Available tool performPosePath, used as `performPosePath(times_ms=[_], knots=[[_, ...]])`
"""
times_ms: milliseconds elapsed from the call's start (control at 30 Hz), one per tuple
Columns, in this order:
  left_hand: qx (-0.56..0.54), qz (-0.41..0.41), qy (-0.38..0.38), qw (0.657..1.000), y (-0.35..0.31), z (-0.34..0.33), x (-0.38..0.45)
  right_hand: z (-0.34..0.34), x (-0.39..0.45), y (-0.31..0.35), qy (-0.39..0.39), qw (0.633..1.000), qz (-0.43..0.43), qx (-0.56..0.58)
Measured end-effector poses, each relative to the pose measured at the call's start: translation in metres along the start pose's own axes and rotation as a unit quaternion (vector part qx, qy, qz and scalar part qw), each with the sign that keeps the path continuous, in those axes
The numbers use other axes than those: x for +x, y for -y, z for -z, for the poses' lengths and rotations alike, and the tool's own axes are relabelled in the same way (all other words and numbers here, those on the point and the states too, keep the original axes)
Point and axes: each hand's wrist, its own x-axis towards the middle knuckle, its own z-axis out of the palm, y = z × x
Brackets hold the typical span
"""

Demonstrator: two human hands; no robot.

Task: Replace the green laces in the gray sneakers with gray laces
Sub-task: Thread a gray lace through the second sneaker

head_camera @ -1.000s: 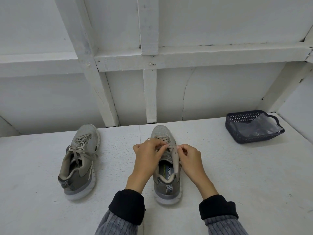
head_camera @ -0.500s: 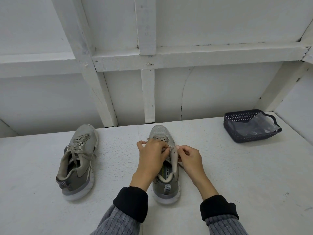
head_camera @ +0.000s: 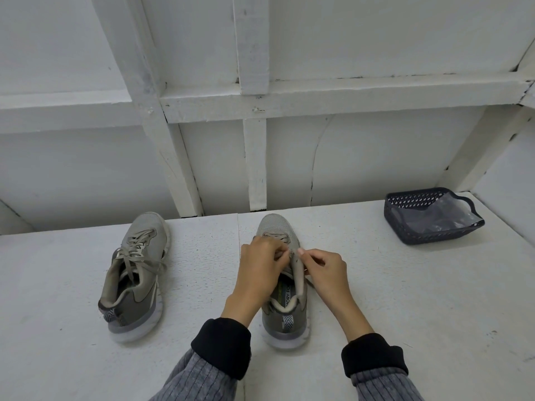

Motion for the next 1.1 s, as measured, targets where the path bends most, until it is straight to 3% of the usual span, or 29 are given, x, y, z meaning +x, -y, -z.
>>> performPosePath(times_ms=[100, 367, 500, 600, 767, 900, 1000, 1100], knots=[[0.001, -0.012, 0.039, 0.999, 0.003, -0.001, 0.002, -0.001, 0.0, -0.001, -0.005, 1.0, 0.001, 0.0], [-0.008, -0.019, 0.039, 0.999, 0.002, -0.001, 0.003, -0.001, 0.004, -0.014, 0.015, 0.998, -0.031, 0.061], [0.033, -0.027, 0.018, 0.999, 0.005, -0.004, 0.001, -0.004, 0.007, -0.013, 0.015, 0.993, -0.063, 0.1], [0.002, -0.027, -0.018, 0.999, 0.013, -0.011, -0.005, -0.005, 0.008, -0.012, -0.013, 0.992, -0.077, 0.102], [-0.129, 0.13, -0.144, 0.972, 0.02, -0.018, -0.028, 0.016, 0.008, -0.026, -0.135, 0.987, -0.078, -0.03], [-0.264, 0.257, -0.163, 0.915, 0.018, -0.021, -0.039, 0.038, 0.001, -0.047, -0.19, 0.971, -0.105, -0.101], [-0.306, 0.269, -0.139, 0.903, 0.017, -0.024, -0.039, 0.038, -0.007, -0.051, -0.182, 0.968, -0.097, -0.144], [-0.344, 0.234, -0.144, 0.898, 0.016, -0.024, -0.04, 0.027, -0.01, -0.04, -0.147, 0.974, -0.01, -0.17]])
